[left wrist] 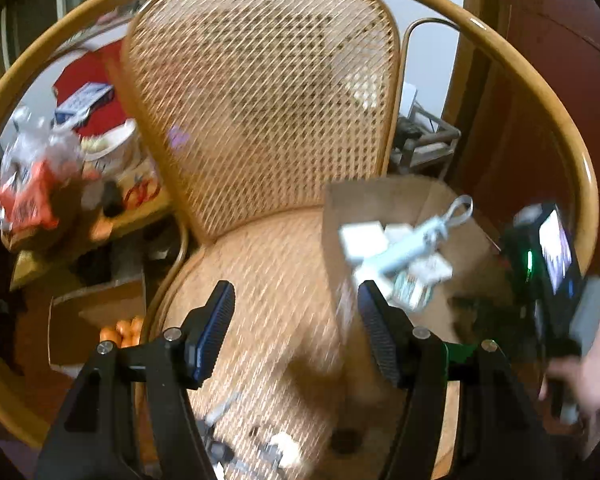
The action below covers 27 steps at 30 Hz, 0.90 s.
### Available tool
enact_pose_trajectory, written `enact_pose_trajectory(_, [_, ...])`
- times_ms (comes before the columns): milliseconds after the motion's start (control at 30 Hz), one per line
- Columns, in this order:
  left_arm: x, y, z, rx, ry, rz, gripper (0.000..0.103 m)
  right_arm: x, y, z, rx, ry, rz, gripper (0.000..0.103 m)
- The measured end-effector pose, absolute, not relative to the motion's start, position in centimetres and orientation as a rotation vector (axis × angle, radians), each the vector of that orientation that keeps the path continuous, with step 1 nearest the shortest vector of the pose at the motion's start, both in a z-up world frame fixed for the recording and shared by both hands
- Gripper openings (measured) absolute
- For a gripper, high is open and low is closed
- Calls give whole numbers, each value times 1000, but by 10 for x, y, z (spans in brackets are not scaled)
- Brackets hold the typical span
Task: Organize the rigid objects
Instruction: 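Carry the light-blue fan into the box and release it on the remote, then grasp the silver key on its ring with the left tool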
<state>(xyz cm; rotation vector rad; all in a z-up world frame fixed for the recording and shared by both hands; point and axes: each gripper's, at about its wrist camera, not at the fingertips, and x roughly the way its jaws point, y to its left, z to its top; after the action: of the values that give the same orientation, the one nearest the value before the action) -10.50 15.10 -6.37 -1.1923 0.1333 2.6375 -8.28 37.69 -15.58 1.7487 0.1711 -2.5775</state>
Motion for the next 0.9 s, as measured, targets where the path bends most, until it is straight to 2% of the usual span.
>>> enact_pose_trajectory(233, [-39,99,-109,-1323,108,2651,63,-80,377,-156,1746,174,-2581,11])
enact_pose_trajectory(400, [-26,84,-147,-1410,96,2619,63,-79,377,-156,1746,171,-2583,11])
enact_pose_trajectory(900, [-28,131,-196,-1480,162,2526,64,-78,376,-156,1744,169,-2583,11])
